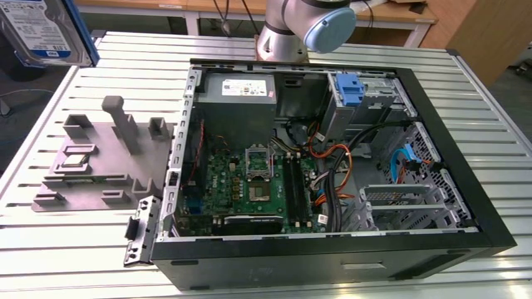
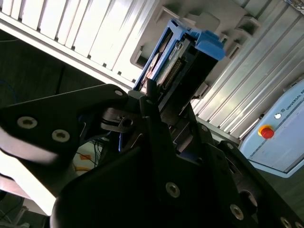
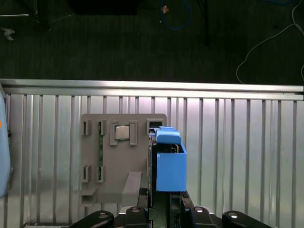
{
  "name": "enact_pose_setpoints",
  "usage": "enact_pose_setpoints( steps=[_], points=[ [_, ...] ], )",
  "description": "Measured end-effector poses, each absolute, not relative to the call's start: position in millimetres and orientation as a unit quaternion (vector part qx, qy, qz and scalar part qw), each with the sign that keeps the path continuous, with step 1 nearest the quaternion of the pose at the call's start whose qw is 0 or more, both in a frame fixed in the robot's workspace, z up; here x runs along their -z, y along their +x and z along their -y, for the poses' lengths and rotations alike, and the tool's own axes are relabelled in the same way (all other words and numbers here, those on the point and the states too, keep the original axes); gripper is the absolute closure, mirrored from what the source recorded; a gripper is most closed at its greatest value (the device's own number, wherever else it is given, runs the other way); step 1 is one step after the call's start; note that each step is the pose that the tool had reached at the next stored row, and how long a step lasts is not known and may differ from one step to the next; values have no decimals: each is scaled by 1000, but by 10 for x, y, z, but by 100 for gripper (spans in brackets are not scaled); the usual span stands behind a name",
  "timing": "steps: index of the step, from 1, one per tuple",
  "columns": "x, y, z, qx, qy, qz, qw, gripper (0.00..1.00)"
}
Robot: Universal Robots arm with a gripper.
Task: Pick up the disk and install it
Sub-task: 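Pick up the disk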
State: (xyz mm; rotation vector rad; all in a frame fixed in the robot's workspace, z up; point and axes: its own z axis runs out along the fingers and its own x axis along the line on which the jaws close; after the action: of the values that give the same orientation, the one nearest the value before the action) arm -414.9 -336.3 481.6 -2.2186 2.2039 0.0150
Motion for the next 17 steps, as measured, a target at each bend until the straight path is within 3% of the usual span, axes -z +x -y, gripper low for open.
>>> enact_pose_setpoints(
  steps=[17],
  points=[
    [-4937,-4149,3363,-5,-709,-705,7,65]
  ],
)
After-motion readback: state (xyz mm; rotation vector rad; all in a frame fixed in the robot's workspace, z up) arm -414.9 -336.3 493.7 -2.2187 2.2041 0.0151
